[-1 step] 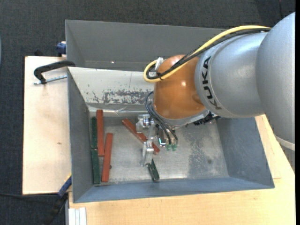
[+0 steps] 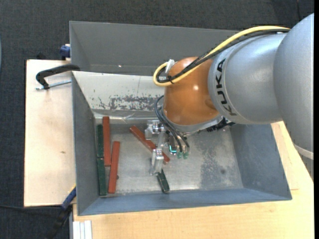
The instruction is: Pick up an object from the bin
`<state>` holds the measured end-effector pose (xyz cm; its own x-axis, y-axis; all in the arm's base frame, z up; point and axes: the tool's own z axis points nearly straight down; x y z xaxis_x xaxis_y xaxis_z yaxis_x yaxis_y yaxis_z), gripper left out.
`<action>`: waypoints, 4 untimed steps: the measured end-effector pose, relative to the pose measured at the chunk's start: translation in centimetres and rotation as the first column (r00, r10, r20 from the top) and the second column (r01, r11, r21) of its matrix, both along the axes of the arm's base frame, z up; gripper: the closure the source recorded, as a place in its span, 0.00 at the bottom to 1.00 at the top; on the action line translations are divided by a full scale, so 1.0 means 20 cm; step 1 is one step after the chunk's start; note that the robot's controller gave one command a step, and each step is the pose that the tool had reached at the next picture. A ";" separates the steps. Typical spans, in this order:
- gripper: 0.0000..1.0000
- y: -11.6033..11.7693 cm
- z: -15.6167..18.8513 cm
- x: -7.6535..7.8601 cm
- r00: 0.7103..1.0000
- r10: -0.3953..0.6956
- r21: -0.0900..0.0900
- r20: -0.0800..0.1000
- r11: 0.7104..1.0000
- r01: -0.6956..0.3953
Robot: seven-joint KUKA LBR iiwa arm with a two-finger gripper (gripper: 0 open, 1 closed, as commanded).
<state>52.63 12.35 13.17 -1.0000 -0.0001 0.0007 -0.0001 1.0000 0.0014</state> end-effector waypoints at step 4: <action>1.00 -0.28 0.34 -0.13 0.987 -0.158 0.001 0.005 0.987 0.158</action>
Offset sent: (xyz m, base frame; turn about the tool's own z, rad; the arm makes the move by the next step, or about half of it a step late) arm 0.0110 -0.0080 -0.0603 0.1722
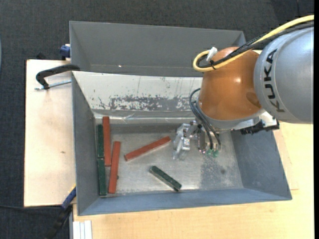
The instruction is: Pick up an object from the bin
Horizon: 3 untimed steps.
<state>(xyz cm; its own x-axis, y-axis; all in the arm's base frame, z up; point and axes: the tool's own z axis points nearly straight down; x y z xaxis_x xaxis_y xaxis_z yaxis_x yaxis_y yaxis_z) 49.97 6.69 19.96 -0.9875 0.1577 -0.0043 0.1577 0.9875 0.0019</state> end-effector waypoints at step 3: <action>0.00 0.12 -0.26 0.11 0.998 0.056 0.000 0.004 0.998 -0.056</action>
Offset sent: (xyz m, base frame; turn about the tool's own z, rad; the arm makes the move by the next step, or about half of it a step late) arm 0.0000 0.0000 0.0000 0.0000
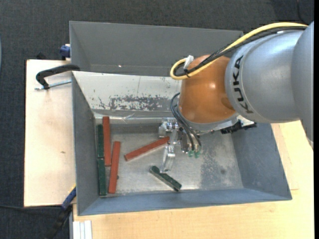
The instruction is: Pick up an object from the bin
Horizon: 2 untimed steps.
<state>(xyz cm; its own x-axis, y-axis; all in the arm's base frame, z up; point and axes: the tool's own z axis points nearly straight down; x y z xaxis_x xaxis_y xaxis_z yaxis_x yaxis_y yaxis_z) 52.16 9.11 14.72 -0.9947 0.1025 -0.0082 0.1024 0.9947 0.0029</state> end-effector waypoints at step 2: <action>0.00 0.24 -0.29 0.09 0.947 0.323 -0.002 -0.002 0.947 -0.323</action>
Offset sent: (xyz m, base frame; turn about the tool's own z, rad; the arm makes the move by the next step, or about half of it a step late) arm 0.0212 0.0575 -0.0663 -0.3474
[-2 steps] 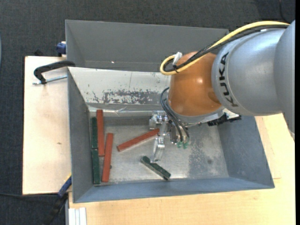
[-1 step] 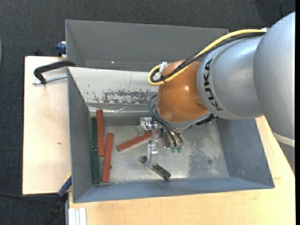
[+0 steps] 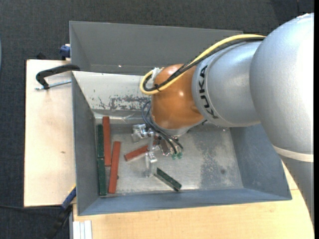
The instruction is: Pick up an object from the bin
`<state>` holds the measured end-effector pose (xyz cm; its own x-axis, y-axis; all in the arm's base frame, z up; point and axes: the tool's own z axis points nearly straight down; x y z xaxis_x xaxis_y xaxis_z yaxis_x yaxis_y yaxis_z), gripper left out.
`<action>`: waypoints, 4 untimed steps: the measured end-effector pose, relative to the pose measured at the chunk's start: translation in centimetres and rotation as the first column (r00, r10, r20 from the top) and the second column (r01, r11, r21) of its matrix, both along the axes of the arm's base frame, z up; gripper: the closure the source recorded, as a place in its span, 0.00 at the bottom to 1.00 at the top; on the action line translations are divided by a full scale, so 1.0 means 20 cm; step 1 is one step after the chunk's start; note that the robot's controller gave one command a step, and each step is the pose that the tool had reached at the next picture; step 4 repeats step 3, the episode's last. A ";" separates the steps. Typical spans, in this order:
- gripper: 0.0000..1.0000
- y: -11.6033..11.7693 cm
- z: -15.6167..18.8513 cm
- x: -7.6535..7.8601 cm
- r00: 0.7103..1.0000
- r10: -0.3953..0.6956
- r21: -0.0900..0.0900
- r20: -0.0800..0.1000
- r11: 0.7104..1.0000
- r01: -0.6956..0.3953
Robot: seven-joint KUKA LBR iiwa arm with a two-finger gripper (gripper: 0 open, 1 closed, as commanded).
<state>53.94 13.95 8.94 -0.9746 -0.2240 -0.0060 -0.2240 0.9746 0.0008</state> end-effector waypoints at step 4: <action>1.00 -0.45 0.57 0.19 1.000 0.025 -0.001 0.000 1.000 -0.025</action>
Offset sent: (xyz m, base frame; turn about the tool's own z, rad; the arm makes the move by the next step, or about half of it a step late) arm 0.0000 0.0000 0.0000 0.0000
